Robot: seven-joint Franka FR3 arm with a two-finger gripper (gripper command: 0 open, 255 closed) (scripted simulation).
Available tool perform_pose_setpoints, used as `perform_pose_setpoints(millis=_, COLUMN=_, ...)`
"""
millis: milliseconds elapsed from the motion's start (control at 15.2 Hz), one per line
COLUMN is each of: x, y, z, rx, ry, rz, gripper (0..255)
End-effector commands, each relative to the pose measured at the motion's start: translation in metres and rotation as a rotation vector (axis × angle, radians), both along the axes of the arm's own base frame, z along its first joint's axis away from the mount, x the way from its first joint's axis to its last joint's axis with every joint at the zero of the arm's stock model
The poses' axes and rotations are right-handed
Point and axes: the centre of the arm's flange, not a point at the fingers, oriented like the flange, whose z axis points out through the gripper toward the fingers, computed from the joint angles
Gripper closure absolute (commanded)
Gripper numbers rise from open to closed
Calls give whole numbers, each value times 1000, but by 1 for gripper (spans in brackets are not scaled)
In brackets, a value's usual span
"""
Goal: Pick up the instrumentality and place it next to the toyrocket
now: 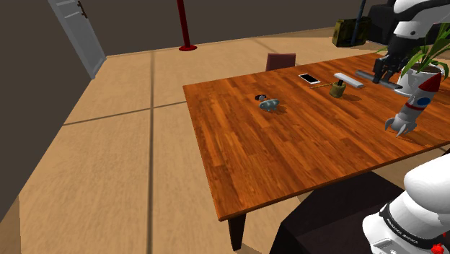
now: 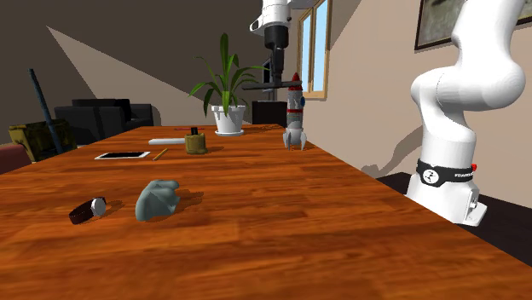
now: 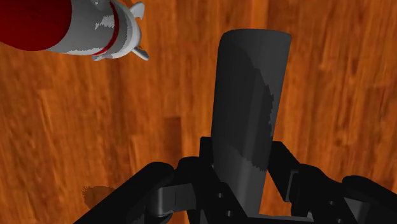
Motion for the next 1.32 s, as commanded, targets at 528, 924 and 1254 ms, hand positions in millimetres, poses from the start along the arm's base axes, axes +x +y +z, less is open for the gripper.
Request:
perform_pose_setpoints(millis=528, x=2, y=0, z=-53, rx=-1, ry=0, rz=0, gripper=255)
perform_pose_setpoints(millis=924, x=2, y=0, z=-84, rx=-1, ry=0, rz=0, gripper=255)
perform_pose_setpoints(millis=1254, x=2, y=0, z=-111, rx=-1, ry=0, rz=0, gripper=255)
